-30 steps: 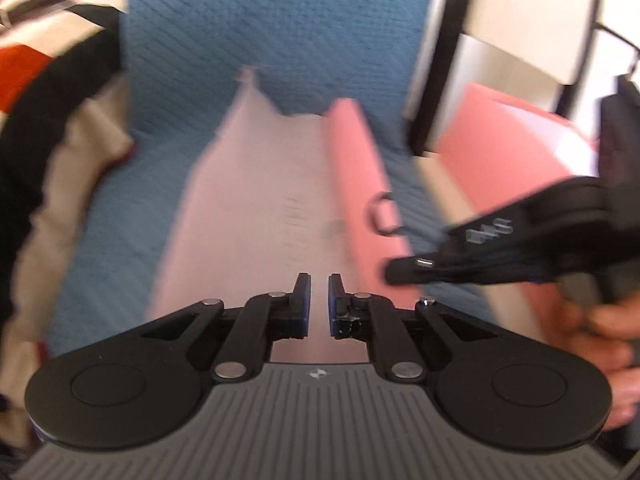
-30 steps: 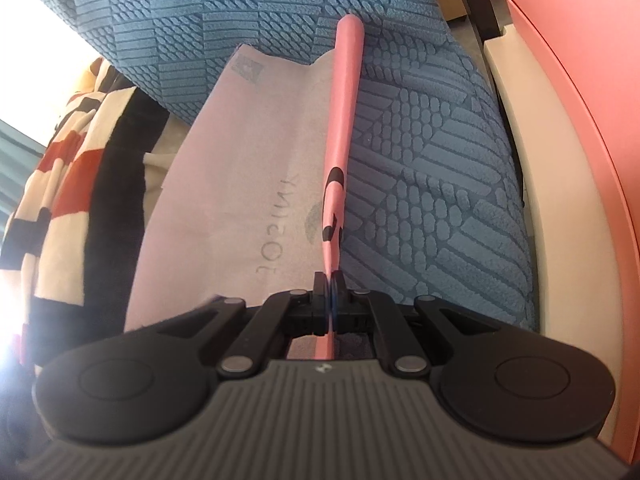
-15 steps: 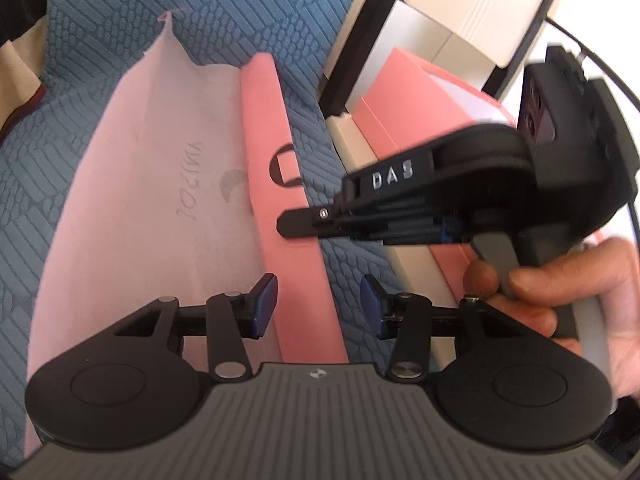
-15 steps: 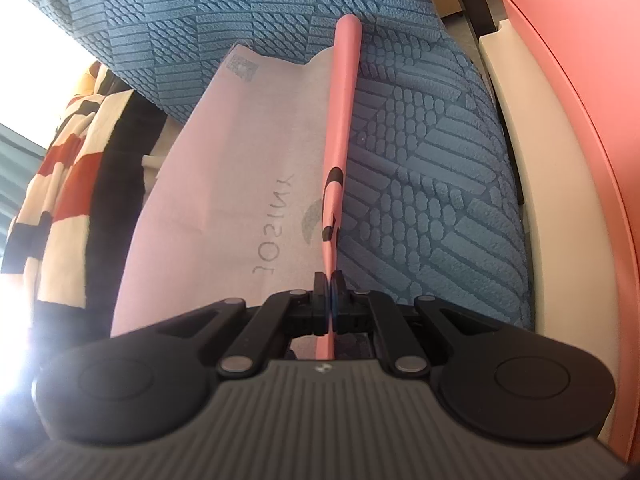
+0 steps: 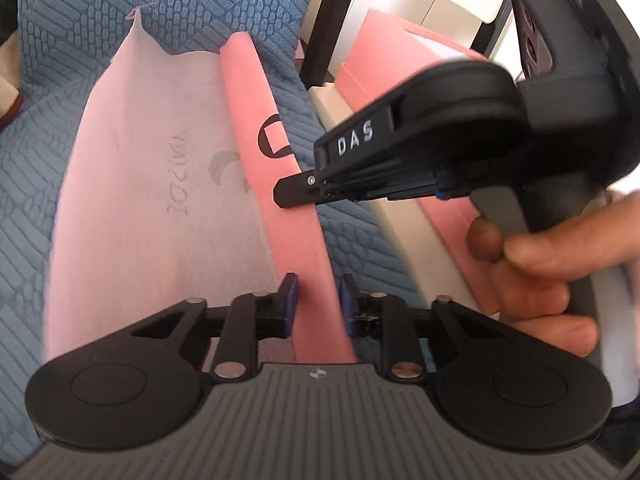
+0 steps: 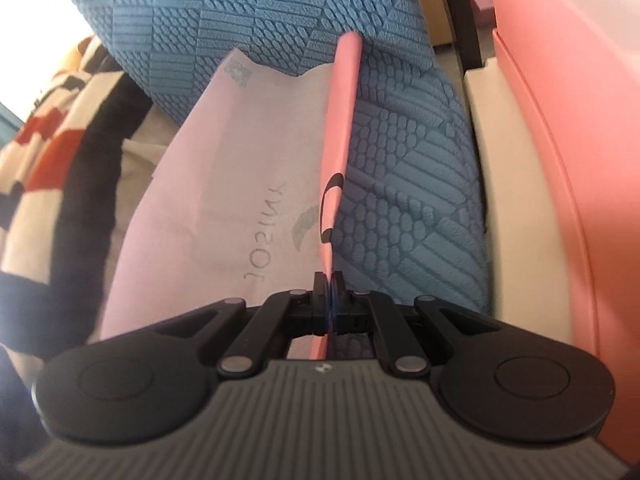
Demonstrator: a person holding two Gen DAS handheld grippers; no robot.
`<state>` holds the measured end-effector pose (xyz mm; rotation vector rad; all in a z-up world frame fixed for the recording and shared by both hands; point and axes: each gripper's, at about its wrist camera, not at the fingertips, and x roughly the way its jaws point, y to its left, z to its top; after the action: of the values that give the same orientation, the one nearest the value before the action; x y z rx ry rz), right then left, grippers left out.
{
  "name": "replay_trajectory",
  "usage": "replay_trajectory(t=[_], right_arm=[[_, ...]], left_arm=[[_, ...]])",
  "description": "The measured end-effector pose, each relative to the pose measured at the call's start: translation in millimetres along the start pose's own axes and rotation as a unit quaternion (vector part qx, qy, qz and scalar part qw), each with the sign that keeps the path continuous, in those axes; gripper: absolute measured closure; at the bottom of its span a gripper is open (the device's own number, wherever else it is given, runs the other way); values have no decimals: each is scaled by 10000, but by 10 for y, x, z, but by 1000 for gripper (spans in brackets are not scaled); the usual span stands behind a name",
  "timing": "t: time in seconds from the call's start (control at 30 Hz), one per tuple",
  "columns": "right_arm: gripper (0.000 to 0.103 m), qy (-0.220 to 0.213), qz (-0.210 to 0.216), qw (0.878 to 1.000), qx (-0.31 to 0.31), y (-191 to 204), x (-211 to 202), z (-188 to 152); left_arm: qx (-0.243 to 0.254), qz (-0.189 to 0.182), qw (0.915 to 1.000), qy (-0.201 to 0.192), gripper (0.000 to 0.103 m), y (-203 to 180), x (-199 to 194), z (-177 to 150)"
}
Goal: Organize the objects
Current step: 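Move the left gripper to the bag's rolled pink edge and close on it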
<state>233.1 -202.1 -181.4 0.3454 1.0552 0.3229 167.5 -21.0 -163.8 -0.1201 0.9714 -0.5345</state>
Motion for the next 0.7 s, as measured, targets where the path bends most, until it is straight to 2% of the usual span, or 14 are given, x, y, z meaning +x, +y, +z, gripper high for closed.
replay_trajectory(t=[0.07, 0.27, 0.5, 0.7], right_arm=[[98, -53, -97, 9999, -102, 2, -38, -18], [96, -167, -37, 9998, -58, -55, -78, -17], [93, -508, 361, 9975, -338, 96, -134, 14], [92, -603, 514, 9958, -468, 187, -85, 35]], left_arm=[[-179, -121, 9998, -23, 88, 42, -21, 11], [-1042, -492, 9933, 10, 91, 290, -53, -3], [-2128, -840, 9734, 148, 93, 603, -120, -94], [-2635, -915, 9599, 288, 94, 770, -69, -149]])
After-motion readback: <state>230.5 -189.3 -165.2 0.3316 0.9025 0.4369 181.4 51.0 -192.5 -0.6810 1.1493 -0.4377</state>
